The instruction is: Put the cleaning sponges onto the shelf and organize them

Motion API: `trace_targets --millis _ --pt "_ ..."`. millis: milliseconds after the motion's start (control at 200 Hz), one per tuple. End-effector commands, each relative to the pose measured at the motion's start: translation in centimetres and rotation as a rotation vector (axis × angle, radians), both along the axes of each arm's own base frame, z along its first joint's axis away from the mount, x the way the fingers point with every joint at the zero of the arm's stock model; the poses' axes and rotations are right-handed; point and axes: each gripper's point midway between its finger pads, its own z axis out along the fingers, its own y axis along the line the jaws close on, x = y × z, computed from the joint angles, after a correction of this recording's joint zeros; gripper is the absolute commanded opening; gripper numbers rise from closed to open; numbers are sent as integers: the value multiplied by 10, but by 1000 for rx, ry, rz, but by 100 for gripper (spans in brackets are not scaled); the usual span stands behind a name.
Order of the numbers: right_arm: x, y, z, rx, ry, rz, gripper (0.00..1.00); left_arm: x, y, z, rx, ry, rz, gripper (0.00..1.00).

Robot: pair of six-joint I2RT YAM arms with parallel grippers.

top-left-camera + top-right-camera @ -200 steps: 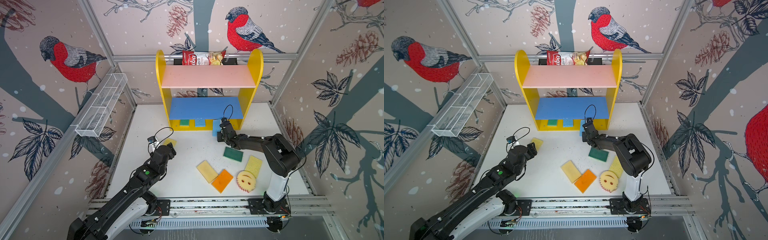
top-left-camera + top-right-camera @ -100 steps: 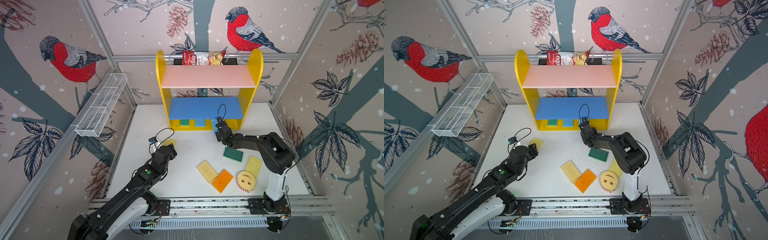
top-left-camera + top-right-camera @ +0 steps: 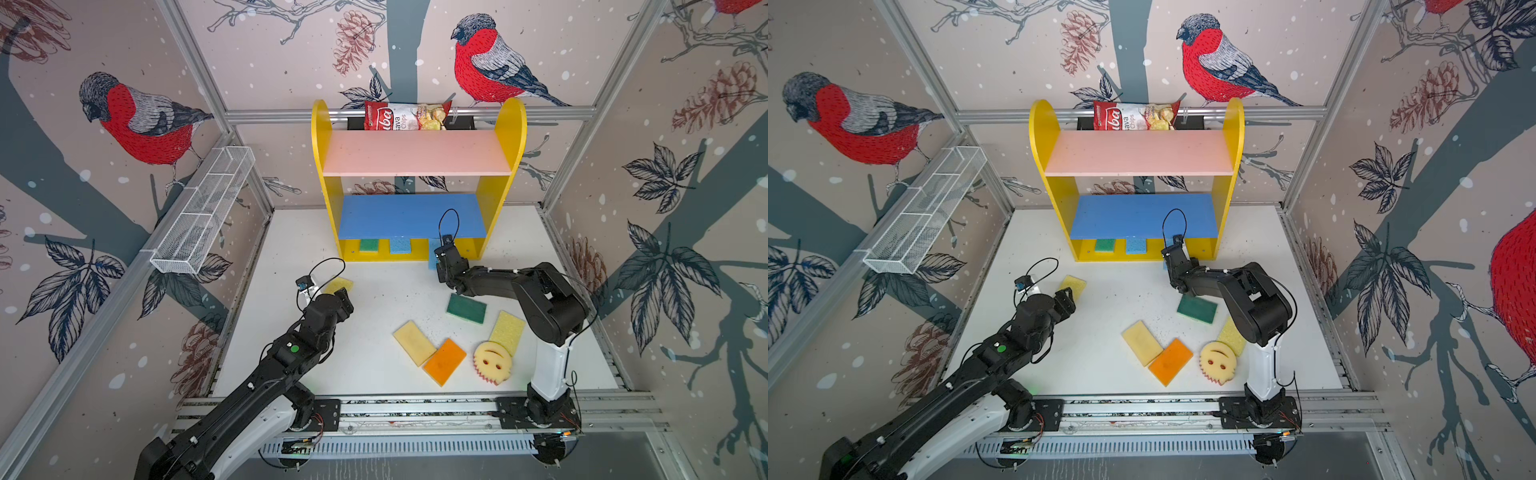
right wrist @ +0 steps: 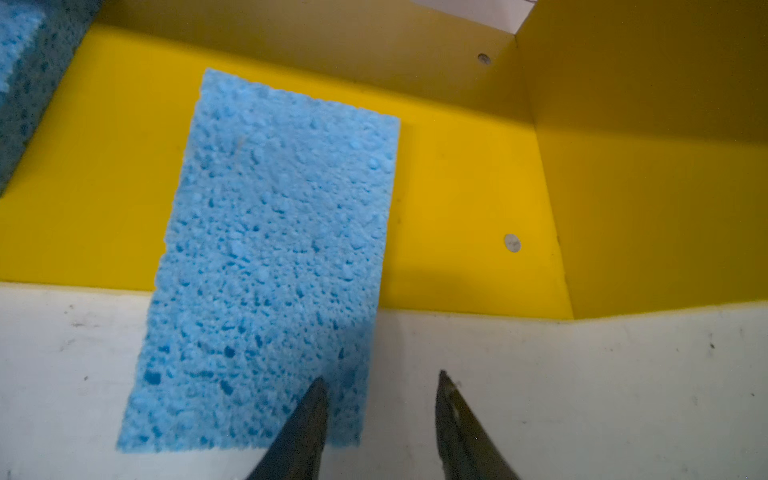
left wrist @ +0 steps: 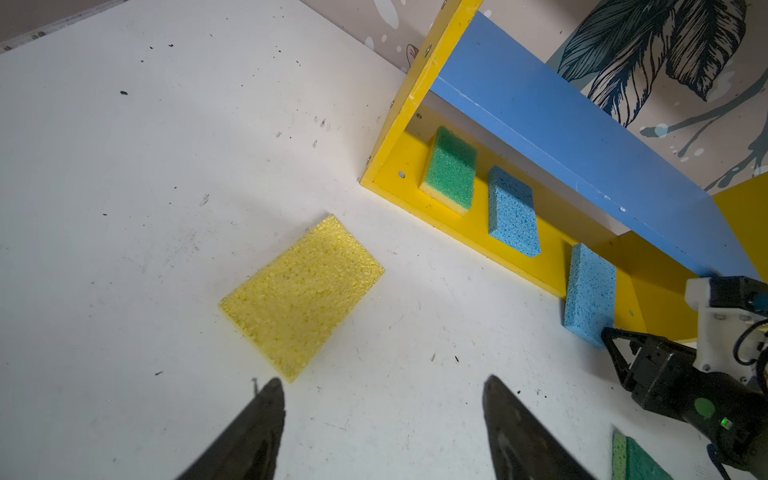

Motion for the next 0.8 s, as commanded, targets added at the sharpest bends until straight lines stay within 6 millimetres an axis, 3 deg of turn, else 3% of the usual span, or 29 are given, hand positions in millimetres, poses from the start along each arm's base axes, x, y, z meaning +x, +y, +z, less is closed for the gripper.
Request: trace_targets --millis 0,160,335,375,465,525,795 --pt "3 -1 18 96 -44 -40 45 3 -3 5 -17 -24 -7 74" --pt "-13 5 35 231 -38 1 46 3 -4 7 -30 -34 -13 74" --pt "-42 21 38 450 5 98 45 2 -4 4 -35 -35 -12 74" --pt "-48 24 36 498 22 114 38 2 -4 4 -37 -36 -14 74" --pt "-59 29 27 608 73 143 10 2 -4 3 -27 -35 -16 75" --pt "-63 30 18 677 105 145 1 3 -4 3 -24 -30 -16 74" --pt "-59 23 5 921 155 138 0 -1 -4 3 -33 -27 -20 74"
